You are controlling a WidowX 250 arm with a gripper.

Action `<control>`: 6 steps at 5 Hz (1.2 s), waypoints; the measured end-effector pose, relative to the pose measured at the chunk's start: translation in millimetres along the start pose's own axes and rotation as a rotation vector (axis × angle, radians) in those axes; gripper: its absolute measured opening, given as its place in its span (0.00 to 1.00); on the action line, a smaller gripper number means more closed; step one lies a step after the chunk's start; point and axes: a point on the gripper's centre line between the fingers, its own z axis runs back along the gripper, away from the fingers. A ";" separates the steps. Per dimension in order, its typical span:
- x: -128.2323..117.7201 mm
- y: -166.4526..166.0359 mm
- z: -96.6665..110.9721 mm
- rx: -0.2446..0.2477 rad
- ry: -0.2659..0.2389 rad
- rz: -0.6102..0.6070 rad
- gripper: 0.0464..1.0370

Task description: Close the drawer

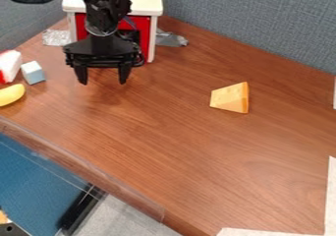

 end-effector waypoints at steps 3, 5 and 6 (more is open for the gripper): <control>-18.1 6.9 30.7 -0.019 0.130 -0.047 0.96; -43.4 30.1 99.3 -0.053 0.167 -0.154 0.96; -54.7 41.2 123.7 -0.071 0.159 -0.208 0.96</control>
